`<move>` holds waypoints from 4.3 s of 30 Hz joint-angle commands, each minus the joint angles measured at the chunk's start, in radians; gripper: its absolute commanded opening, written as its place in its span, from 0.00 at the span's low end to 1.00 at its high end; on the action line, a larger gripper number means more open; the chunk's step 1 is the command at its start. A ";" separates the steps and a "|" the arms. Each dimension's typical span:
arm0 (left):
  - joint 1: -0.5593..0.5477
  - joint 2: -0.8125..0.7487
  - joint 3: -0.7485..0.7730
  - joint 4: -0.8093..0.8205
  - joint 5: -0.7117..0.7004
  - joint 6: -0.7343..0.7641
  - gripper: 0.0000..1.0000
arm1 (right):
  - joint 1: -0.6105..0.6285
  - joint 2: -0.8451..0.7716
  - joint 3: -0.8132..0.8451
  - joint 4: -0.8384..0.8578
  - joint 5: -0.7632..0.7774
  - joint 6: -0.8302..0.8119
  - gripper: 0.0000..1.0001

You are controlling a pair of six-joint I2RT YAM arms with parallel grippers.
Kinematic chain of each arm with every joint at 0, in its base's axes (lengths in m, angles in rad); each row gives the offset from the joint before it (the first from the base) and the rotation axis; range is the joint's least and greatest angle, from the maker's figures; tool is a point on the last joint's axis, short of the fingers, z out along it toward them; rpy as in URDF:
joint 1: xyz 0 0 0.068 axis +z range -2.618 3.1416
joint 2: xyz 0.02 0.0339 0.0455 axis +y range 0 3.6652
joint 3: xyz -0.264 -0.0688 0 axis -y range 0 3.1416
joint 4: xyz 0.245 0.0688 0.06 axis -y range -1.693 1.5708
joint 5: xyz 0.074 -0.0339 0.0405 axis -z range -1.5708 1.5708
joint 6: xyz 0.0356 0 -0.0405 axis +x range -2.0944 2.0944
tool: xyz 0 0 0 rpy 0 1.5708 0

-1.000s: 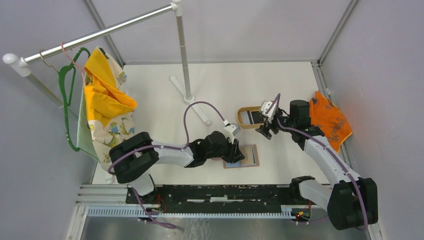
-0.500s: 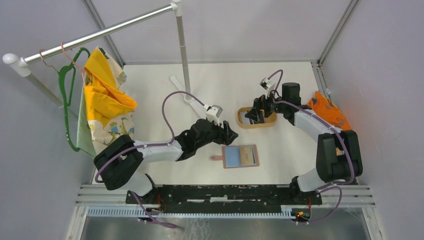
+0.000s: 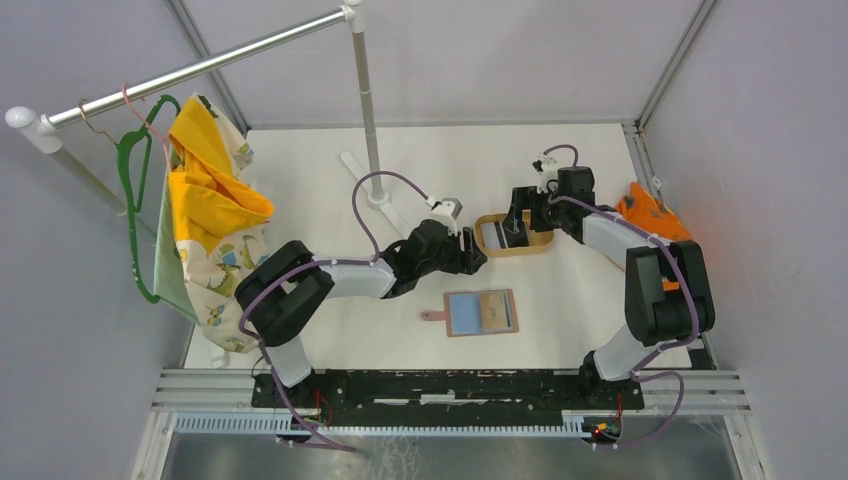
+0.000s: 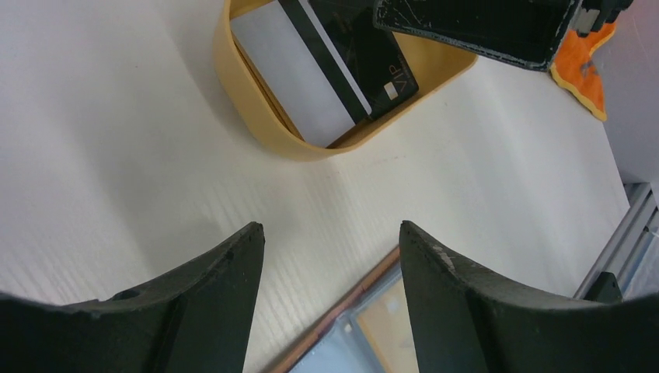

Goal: Put the credit cards into the card holder
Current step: Pick up the credit card from the storage box.

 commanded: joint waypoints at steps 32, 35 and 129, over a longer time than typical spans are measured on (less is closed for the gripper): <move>0.041 0.216 0.281 -0.101 0.048 0.058 0.53 | -0.042 0.112 -0.044 0.190 -0.336 0.305 0.74; 0.041 0.214 0.280 -0.101 0.048 0.057 0.52 | -0.053 0.098 -0.060 0.234 -0.388 0.331 0.71; 0.044 -0.374 -0.092 -0.084 0.099 0.083 0.60 | -0.293 -0.012 -0.050 0.042 -0.372 0.148 0.00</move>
